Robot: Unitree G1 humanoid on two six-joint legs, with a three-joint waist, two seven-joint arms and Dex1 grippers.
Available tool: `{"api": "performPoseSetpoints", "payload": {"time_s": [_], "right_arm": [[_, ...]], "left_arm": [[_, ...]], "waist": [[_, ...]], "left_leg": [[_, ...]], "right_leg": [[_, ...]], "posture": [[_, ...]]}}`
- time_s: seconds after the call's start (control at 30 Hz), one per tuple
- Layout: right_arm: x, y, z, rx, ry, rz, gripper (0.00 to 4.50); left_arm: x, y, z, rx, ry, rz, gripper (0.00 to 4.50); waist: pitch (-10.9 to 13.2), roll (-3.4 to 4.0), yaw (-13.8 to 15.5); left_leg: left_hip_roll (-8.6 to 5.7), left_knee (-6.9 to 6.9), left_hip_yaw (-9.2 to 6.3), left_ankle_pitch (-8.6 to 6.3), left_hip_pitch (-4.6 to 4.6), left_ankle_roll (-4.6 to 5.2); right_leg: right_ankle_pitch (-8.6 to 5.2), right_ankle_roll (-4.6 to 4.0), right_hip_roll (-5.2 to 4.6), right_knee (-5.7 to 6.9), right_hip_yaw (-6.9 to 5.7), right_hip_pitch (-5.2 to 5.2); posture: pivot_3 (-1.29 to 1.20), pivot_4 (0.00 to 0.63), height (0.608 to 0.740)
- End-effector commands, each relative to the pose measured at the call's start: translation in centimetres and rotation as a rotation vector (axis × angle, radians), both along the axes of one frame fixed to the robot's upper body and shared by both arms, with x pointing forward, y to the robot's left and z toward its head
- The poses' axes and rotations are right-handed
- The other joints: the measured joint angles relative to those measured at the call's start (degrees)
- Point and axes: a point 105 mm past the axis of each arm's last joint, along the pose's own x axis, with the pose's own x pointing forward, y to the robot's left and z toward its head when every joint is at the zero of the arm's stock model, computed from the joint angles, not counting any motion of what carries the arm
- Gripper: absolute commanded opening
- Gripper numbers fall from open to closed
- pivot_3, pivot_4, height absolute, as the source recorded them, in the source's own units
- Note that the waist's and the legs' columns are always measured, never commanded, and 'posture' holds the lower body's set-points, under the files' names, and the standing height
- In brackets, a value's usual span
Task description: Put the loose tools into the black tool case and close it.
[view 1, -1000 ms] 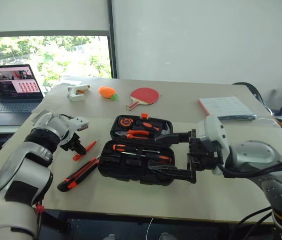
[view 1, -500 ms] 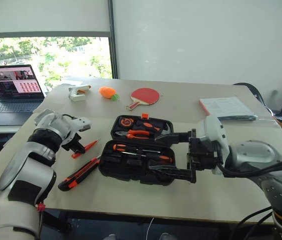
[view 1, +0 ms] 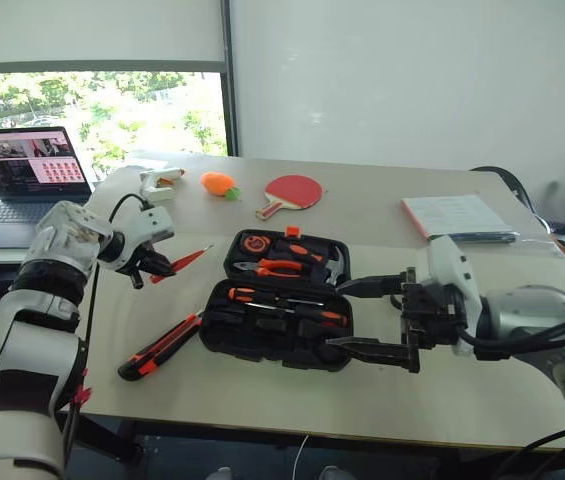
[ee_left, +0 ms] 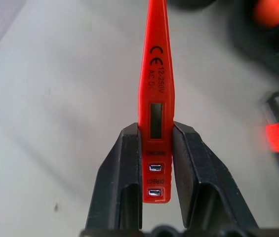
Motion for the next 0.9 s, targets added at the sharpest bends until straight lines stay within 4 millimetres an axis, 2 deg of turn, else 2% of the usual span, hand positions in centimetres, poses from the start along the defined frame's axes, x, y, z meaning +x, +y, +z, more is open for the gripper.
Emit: {"api": "performPoseSetpoints", "payload": {"time_s": [0.03,0.17,0.3,0.5,0.73,0.9], "right_arm": [[-0.4,0.0,0.4,-0.002,-0.029,-0.005,4.5],[-0.5,0.1,0.1,0.003,-0.025,-0.019,4.5],[-0.8,0.2,-0.3,0.004,-0.022,-0.029,4.5],[-1.1,0.4,-0.5,0.017,-0.017,-0.047,4.5],[-1.1,0.6,-0.7,0.029,-0.014,-0.065,4.5],[-0.9,0.6,-0.7,0.039,-0.015,-0.077,4.5]], "left_arm": [[-1.3,-4.8,3.0,0.005,-0.009,-0.272,0.42],[-2.3,-8.1,1.5,0.108,0.019,-0.422,0.42],[-2.3,-9.9,-0.1,0.147,0.039,-0.418,0.42],[-3.3,-9.4,-3.2,0.287,0.098,-0.46,0.42],[-4.5,-9.7,-4.3,0.298,0.144,-0.502,0.42],[-4.2,-10.1,-4.7,0.327,0.124,-0.516,0.42]], "waist": [[0.0,0.0,0.13],[0.0,0.0,-0.05],[0.0,0.01,-0.54],[0.0,0.01,-0.83],[0.0,0.01,-0.53],[0.0,0.01,-0.47]], "left_leg": [[-0.01,0.01,-0.03,0.0,-0.02,0.0],[0.0,0.02,-0.04,0.0,0.0,0.0],[0.01,0.0,-0.09,0.0,0.05,0.0],[0.02,0.01,-0.12,0.01,0.1,0.01],[0.02,0.05,-0.14,0.01,0.08,0.01],[0.01,0.06,-0.14,0.01,0.08,0.01]], "right_leg": [[0.0,0.0,0.0,0.0,-0.03,0.01],[0.0,0.0,0.0,0.0,-0.03,0.03],[0.0,0.0,0.05,0.04,-0.01,0.03],[0.0,-0.01,0.09,0.11,0.02,0.03],[0.0,-0.01,0.07,0.08,0.0,0.06],[0.0,-0.01,0.07,0.07,0.0,0.07]], "posture": [[0.0,0.15,0.736],[0.0,0.15,0.736],[0.0,0.15,0.736],[0.0,0.15,0.736],[0.0,0.15,0.736],[0.0,0.15,0.736]]}}
